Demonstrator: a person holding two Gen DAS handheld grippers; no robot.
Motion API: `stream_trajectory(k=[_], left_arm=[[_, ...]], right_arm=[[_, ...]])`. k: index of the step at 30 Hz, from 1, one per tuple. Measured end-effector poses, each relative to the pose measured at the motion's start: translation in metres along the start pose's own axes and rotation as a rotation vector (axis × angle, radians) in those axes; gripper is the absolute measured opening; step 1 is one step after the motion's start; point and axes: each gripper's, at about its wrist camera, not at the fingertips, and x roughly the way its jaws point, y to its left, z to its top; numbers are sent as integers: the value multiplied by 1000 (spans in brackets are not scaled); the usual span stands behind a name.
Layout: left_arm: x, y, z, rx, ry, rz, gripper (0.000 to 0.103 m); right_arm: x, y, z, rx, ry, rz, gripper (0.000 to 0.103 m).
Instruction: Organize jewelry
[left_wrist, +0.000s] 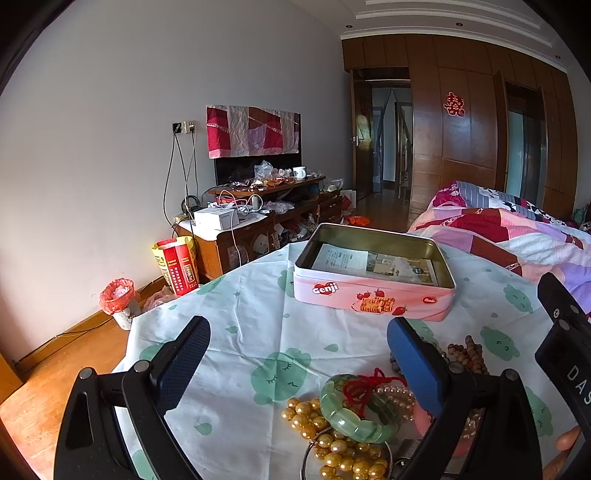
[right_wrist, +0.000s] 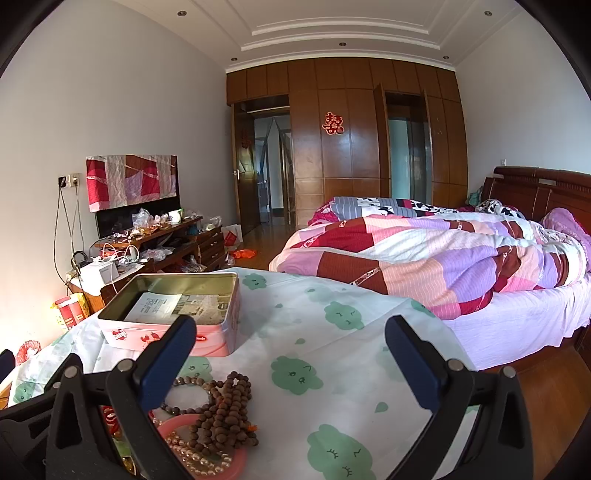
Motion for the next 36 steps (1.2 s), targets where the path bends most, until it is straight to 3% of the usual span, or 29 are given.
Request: stream_trajectory(k=[36], left_arm=[[-2, 2, 0, -5, -4, -6, 97]], right_arm=[[0, 0, 0, 2, 0, -1, 103]])
